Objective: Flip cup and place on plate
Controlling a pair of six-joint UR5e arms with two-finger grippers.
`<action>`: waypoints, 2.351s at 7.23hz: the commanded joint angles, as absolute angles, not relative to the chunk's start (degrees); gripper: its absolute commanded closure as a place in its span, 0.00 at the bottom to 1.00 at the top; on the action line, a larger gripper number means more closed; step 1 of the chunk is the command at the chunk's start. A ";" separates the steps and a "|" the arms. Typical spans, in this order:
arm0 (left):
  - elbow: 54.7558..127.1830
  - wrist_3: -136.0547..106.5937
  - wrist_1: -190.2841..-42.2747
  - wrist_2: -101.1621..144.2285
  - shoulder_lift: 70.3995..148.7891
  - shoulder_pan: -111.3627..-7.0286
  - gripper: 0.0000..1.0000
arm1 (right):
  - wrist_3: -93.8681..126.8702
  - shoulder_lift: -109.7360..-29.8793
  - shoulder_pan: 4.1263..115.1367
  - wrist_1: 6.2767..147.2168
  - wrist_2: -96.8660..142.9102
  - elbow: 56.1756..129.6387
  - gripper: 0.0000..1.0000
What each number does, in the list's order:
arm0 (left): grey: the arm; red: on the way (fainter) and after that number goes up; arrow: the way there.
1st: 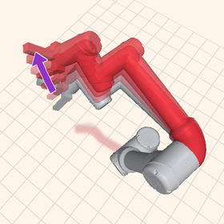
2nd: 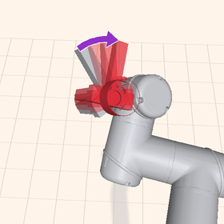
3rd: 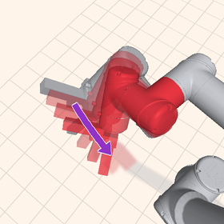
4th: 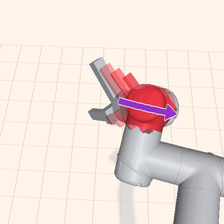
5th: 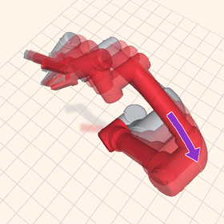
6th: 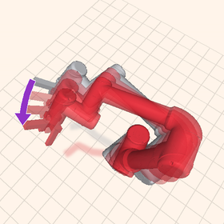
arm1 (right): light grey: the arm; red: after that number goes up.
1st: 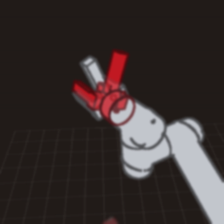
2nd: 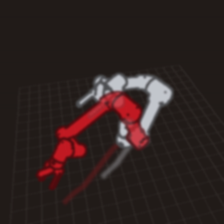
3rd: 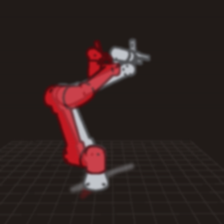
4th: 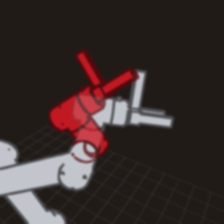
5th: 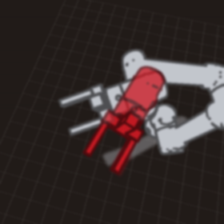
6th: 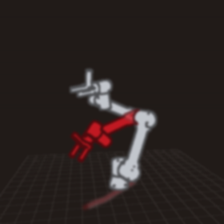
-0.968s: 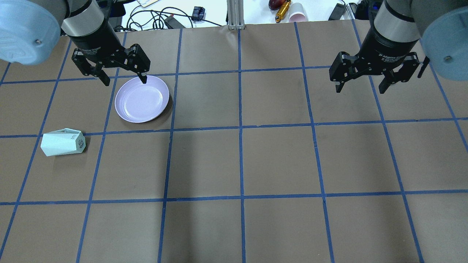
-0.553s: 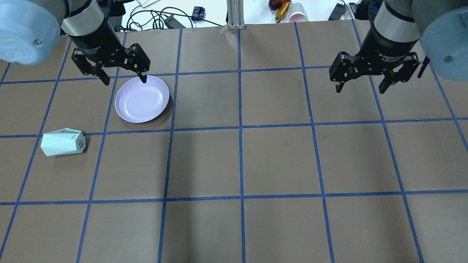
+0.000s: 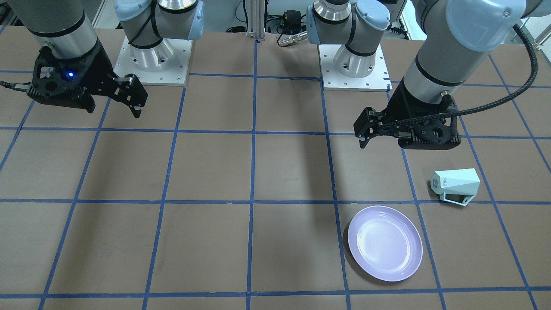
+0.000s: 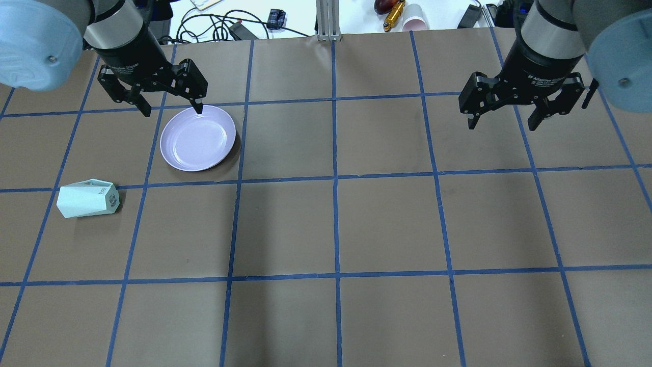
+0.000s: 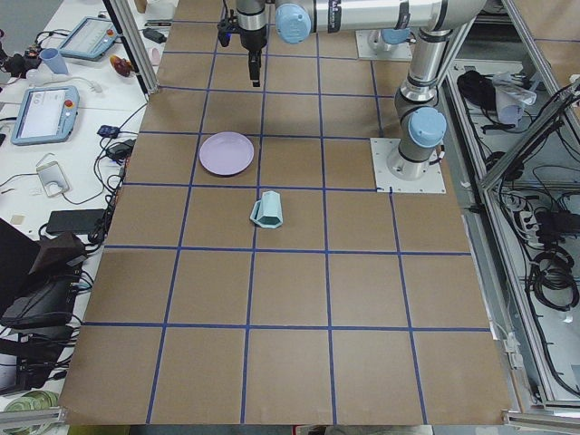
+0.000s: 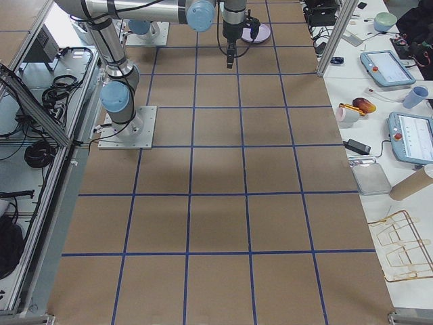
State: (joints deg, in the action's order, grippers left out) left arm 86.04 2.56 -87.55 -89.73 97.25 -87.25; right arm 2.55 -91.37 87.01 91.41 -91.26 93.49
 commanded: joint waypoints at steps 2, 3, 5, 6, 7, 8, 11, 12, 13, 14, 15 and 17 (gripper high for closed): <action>86.05 2.64 -87.54 -89.56 97.38 -87.19 0.00 | 2.55 -91.32 87.01 91.41 -91.23 93.43 0.00; 86.04 2.64 -87.45 -89.65 97.38 -87.10 0.00 | 2.55 -91.32 87.01 91.41 -91.23 93.51 0.00; 86.13 2.81 -87.19 -90.70 97.99 -83.44 0.00 | 2.55 -91.32 87.01 91.41 -91.32 93.52 0.00; 86.05 3.07 -87.27 -90.70 98.09 -79.84 0.00 | 2.55 -91.32 87.01 91.41 -91.32 93.43 0.00; 86.04 3.16 -87.28 -90.79 98.35 -77.46 0.00 | 2.55 -91.32 87.01 91.41 -91.32 93.51 0.00; 85.87 3.25 -87.45 -90.79 98.52 -75.08 0.00 | 2.55 -91.41 87.01 91.41 -91.32 93.52 0.00; 86.04 15.15 -90.08 -90.27 98.87 -61.22 0.00 | 2.55 -91.41 87.01 91.41 -91.32 93.52 0.00; 86.13 22.43 -89.48 -89.83 99.40 -58.39 0.00 | 2.55 -91.41 87.01 91.41 -91.32 93.43 0.00; 86.65 27.81 -89.47 -89.91 100.27 -56.45 0.00 | 2.55 -91.32 87.01 91.41 -91.32 93.51 0.00; 87.53 31.08 -89.39 -89.74 101.07 -53.90 0.00 | 2.55 -91.41 87.01 91.49 -91.32 93.52 0.00; 88.67 34.59 -89.30 -86.95 102.29 -50.74 0.00 | 2.55 -91.32 87.01 91.41 -91.32 93.43 0.00; 89.91 41.03 -89.21 -83.95 105.10 -47.47 0.00 | 2.55 -91.41 87.01 91.41 -91.32 93.43 0.00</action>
State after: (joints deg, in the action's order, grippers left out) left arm 89.21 37.50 -89.29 -85.85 103.31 -49.61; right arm 2.55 -91.37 87.01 91.42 -91.32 93.44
